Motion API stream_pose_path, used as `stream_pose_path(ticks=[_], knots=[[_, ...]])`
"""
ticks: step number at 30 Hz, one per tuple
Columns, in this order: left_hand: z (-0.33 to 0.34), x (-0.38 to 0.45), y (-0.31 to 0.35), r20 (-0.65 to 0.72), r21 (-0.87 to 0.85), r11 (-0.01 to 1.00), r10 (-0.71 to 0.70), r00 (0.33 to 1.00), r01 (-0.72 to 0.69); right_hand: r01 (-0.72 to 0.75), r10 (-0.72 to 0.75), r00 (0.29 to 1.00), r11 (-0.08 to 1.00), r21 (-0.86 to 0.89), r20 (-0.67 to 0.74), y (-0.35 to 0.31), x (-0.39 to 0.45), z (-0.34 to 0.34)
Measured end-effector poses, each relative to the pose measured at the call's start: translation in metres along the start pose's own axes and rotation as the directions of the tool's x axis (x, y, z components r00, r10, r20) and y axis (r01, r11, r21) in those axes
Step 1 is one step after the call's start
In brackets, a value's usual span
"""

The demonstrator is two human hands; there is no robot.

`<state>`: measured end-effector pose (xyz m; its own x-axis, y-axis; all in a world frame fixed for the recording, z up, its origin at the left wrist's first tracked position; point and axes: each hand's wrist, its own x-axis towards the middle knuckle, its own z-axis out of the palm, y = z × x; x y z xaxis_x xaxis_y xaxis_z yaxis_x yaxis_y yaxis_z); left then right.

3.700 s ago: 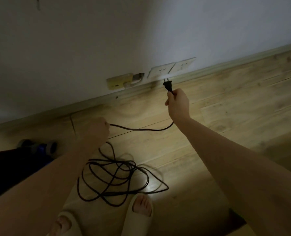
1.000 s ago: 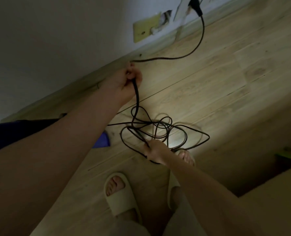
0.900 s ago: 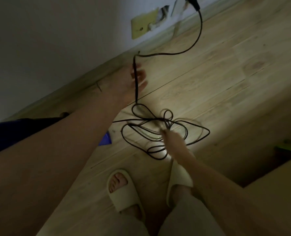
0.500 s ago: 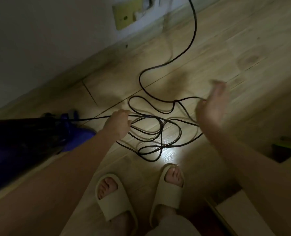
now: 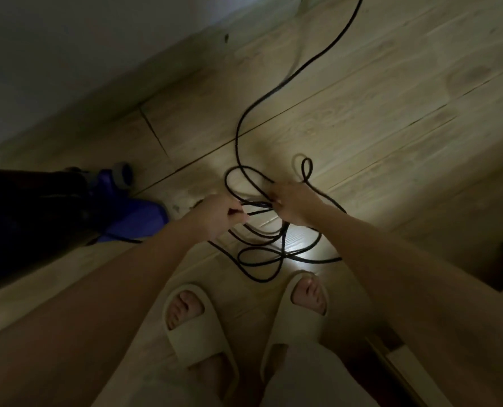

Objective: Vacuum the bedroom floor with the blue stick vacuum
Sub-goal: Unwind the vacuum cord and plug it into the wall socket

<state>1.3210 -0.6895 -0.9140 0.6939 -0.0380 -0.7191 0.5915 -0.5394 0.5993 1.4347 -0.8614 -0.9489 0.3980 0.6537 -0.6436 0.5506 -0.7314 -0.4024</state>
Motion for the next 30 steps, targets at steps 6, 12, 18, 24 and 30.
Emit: stream_pose_path(ticks=[6, 12, 18, 24, 30], knots=[[-0.011, -0.046, 0.023, -0.036, -0.255, 0.965, -0.074, 0.997, 0.063, -0.136, 0.107, 0.990, 0.894, 0.426, 0.092, -0.030, -0.042, -0.001], [-0.039, -0.094, 0.051, -0.271, -0.026, 0.939, -0.338, 0.901, 0.344, -0.178, 0.193, 0.980, 0.962, 0.207, -0.056, -0.043, -0.088, -0.055], [-0.107, -0.152, 0.096, -0.375, 0.320, 0.758, -0.450, 0.811, 0.568, -0.425, 0.372, 0.895, 0.878, -0.220, -0.245, -0.015, -0.164, -0.170], [-0.164, -0.196, 0.133, -0.425, 0.405, 0.688, -0.441, 0.790, 0.602, -0.659, 0.485, 0.719, 0.703, -0.268, -0.497, -0.001, -0.221, -0.256], [-0.170, -0.184, 0.144, -0.380, 0.332, 0.766, -0.425, 0.821, 0.550, -0.645, 0.601, 0.743, 0.761, -0.072, -0.295, 0.000, -0.223, -0.233]])
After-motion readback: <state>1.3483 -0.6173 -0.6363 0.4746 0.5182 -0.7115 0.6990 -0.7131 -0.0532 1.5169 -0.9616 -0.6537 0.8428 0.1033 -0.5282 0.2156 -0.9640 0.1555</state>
